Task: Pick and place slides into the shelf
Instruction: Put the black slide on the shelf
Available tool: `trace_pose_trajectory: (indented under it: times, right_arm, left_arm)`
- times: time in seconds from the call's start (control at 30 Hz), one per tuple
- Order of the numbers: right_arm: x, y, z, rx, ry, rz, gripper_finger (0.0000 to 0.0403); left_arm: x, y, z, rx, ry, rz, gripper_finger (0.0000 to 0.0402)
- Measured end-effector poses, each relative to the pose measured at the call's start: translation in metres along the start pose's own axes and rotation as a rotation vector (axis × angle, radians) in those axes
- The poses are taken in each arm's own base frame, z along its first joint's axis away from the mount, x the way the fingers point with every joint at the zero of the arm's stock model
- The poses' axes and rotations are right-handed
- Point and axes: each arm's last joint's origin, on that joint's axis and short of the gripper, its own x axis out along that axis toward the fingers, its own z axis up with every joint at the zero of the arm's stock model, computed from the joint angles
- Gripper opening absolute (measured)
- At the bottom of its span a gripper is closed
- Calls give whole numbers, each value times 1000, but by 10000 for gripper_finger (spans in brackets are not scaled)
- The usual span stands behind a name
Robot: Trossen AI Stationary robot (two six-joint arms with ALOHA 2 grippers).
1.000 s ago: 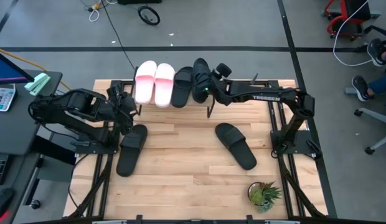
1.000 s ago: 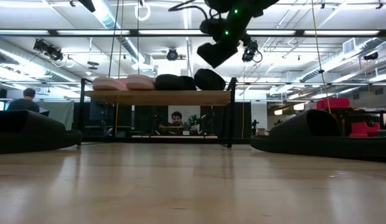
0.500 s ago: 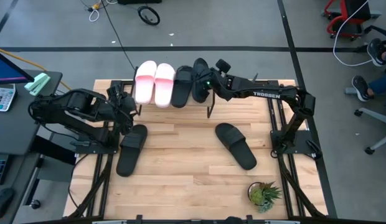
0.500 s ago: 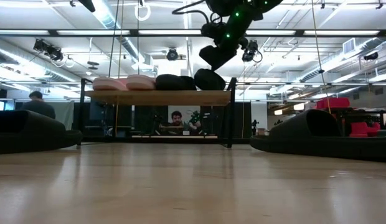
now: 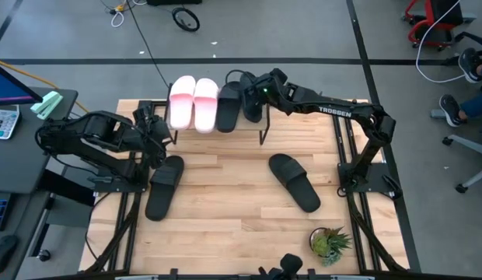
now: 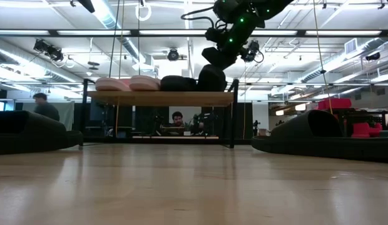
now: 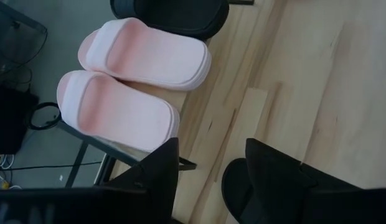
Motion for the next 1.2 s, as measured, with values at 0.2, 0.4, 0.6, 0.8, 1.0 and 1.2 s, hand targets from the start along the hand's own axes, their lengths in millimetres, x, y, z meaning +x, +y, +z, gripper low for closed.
trace_pose_trajectory:
  times: [0.2, 0.4, 0.6, 0.8, 1.0, 1.2]
  right_arm:
    - [-1, 3, 0, -6, -1, 9, 9]
    - [-18, 14, 5, -52, -22, 22, 3]
    - [-36, 26, 6, -209, -18, -44, 2]
    - [-44, 41, 7, -277, -36, -10, 2]
    - [-50, 48, 21, -216, -184, 81, 2]
    - [-35, 28, 14, 24, -104, 145, 1]
  left_arm:
    - [0, 0, 0, 3, 4, 1, 186]
    - [0, 0, -1, 4, 5, 2, 193]
    - [0, 0, -1, 4, 5, 2, 191]
    - [0, 0, -1, 3, 5, 2, 190]
    - [0, 0, 0, 2, 3, 1, 194]
    - [0, 0, 0, -2, -1, 0, 186]
